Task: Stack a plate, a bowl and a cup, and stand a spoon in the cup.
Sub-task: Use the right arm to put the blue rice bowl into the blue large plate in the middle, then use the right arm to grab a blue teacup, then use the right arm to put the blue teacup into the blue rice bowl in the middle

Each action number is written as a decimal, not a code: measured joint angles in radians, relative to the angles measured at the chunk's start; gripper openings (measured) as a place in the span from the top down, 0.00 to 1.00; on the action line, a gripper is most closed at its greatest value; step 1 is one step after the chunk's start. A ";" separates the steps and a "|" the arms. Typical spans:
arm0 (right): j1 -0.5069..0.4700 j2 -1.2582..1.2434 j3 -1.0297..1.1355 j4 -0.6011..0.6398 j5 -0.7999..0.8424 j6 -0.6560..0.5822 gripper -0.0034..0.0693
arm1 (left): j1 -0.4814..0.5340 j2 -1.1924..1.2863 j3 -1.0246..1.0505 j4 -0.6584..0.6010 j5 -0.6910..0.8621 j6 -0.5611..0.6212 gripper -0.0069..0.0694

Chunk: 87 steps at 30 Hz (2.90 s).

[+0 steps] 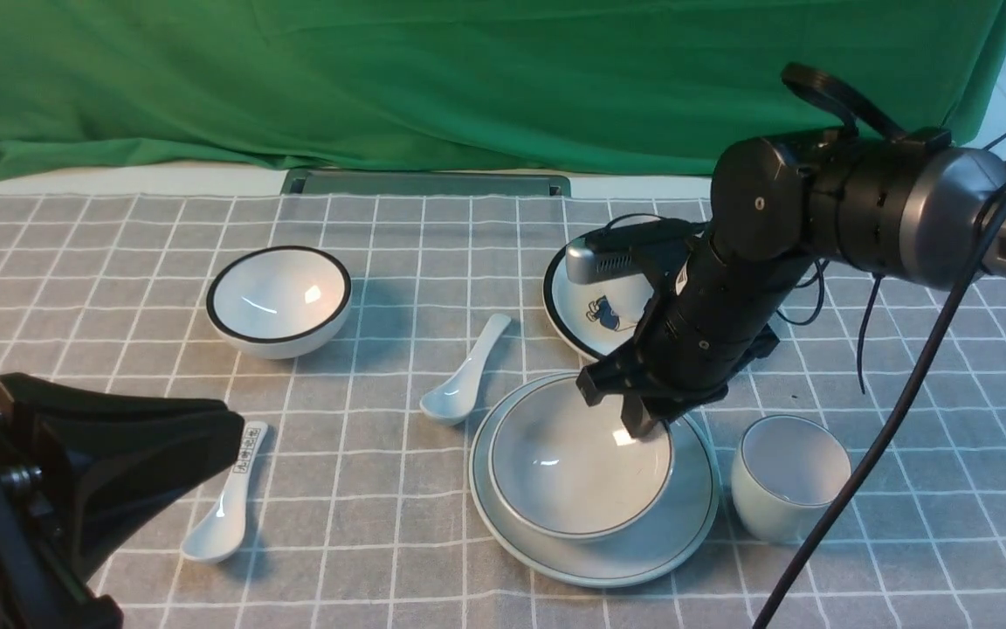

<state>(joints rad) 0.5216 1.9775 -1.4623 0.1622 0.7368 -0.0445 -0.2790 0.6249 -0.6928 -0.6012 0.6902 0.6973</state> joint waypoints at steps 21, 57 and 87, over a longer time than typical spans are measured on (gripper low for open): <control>-0.009 -0.415 0.206 -0.162 0.268 -0.159 0.38 | 0.000 0.000 0.000 -0.010 0.015 0.017 0.89; 0.188 -0.341 0.108 -0.054 0.089 -0.197 0.84 | 0.000 0.000 0.000 -0.019 0.013 0.033 0.89; 0.199 -0.051 -0.171 -0.088 0.203 -0.130 0.20 | 0.000 0.040 -0.001 -0.023 0.026 0.019 0.89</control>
<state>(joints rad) 0.7205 1.9270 -1.6330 0.0741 0.9394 -0.1748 -0.2790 0.6650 -0.6937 -0.6244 0.7159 0.7158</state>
